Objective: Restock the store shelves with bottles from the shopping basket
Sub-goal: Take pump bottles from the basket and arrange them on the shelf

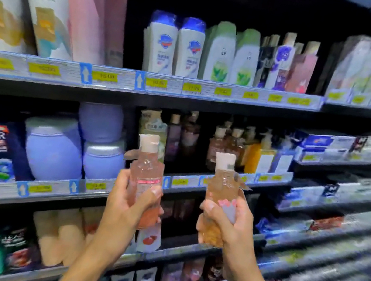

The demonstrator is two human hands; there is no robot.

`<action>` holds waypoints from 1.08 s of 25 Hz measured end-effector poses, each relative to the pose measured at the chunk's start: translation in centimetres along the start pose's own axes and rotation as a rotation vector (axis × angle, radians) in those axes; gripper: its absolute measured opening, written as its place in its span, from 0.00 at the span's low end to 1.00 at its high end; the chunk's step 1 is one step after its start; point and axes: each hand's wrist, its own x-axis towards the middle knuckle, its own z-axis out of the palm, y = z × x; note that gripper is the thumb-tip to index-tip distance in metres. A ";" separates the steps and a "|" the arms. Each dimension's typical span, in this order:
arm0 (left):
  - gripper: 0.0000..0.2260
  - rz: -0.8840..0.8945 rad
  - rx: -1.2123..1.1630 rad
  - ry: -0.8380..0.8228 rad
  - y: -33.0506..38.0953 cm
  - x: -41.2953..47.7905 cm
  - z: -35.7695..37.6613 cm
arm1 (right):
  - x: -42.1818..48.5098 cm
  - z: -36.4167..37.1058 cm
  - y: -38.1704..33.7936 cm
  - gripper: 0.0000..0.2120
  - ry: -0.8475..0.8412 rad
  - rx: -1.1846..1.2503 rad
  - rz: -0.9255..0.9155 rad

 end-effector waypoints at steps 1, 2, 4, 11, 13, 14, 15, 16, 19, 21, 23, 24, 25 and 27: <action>0.21 -0.004 0.008 -0.008 -0.3 0.3 0.8 | 0.4 -0.9 -0.1 0.29 -0.004 0.011 -0.003; 0.21 -0.003 0.019 -0.019 -0.7 0.6 1.7 | 1.0 -2.0 -0.3 0.29 -0.008 0.023 -0.013; 0.22 0.006 0.059 -0.040 -1.4 1.4 4.1 | 2.6 -4.8 -0.4 0.26 0.001 0.046 -0.032; 0.18 0.046 0.231 -0.028 -4.6 6.6 13.9 | 9.8 -14.8 -0.4 0.23 -0.014 0.022 -0.044; 0.16 0.067 0.295 0.036 -5.4 8.8 16.7 | 11.6 -17.2 0.0 0.26 -0.044 0.000 -0.029; 0.14 0.066 0.321 0.070 -5.9 9.9 17.8 | 12.5 -18.2 0.3 0.26 -0.065 -0.020 -0.023; 0.14 0.063 0.352 0.103 -6.3 10.9 18.8 | 13.3 -18.9 0.5 0.28 -0.083 -0.040 -0.018; 0.14 0.058 0.393 0.136 -6.8 12.0 19.3 | 14.0 -19.5 0.6 0.30 -0.098 -0.057 -0.015; 0.15 0.023 0.529 0.190 -8.3 14.5 19.5 | 15.8 -20.1 0.9 0.35 -0.119 -0.084 -0.034; 0.17 -0.050 0.620 0.225 -9.6 15.7 19.4 | 16.8 -20.3 1.0 0.35 -0.130 -0.087 -0.048; 0.22 -0.113 0.714 0.241 -10.6 16.3 19.4 | 17.6 -20.5 1.1 0.32 -0.128 -0.074 -0.051; 0.24 -0.130 0.745 0.244 -11.1 16.4 19.4 | 17.7 -20.5 1.1 0.31 -0.124 -0.074 -0.057; 0.24 -0.141 0.773 0.244 -11.4 16.5 19.5 | 18.0 -20.6 1.1 0.30 -0.118 -0.083 -0.067; 0.24 -0.165 0.854 0.231 -11.8 16.5 19.6 | 18.4 -20.7 1.1 0.28 -0.112 -0.123 -0.087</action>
